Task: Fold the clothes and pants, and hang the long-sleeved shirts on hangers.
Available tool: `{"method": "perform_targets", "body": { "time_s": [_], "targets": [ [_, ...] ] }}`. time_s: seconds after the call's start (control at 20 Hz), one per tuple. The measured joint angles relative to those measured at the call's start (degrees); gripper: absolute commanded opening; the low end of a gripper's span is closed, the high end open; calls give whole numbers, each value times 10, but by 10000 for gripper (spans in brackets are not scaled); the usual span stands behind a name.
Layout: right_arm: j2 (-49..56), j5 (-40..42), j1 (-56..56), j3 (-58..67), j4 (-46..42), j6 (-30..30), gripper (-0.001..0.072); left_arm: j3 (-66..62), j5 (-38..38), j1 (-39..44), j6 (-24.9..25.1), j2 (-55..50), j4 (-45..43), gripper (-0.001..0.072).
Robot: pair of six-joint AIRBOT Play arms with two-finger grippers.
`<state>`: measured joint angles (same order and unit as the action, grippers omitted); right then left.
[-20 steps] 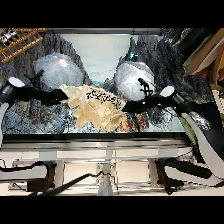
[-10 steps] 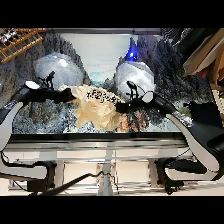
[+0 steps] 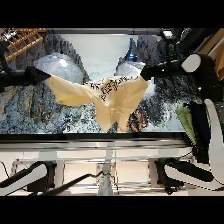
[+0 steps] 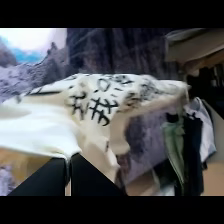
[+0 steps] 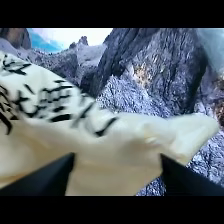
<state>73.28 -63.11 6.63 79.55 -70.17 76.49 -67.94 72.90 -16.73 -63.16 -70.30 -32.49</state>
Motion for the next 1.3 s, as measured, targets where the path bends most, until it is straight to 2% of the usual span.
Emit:
{"method": "perform_targets", "body": {
  "time_s": [0.15, 0.3, 0.45, 0.6, 0.75, 0.8, 0.95, 1.05, 1.15, 1.3],
  "targets": [
    [2, -52, -32, -18, 34, 10, 567, 1, 12, 15, 2, 11, 4, 6],
    [2, -87, -70, -107, 89, 17, 568, 5, 17, 25, 2, 2, 7, 6],
    [2, -105, -81, -231, 214, -16, 567, 6, 24, 28, 2, -3, 8, 6],
    [1, -82, -49, -325, 310, -67, 566, 7, 26, 30, 2, -5, 8, 6],
    [3, -15, 7, -366, 318, -106, 562, 7, 31, 30, 2, -5, 9, 6],
    [5, 11, 28, -372, 310, -112, 495, 7, 34, 30, 2, -6, 9, 6],
    [25, 80, 92, -382, 277, -121, 14, 7, 40, 30, 3, -6, 11, 6],
    [41, 125, 127, -375, 250, -118, 11, 5, 44, 28, 9, -2, 25, 4],
    [34, 128, 143, -337, 183, -77, 11, -13, 61, 15, 14, 10, 47, 4],
    [-41, 35, 144, -205, -32, 1, 11, -90, 86, -36, 7, 40, 82, 5]
  ]
}}
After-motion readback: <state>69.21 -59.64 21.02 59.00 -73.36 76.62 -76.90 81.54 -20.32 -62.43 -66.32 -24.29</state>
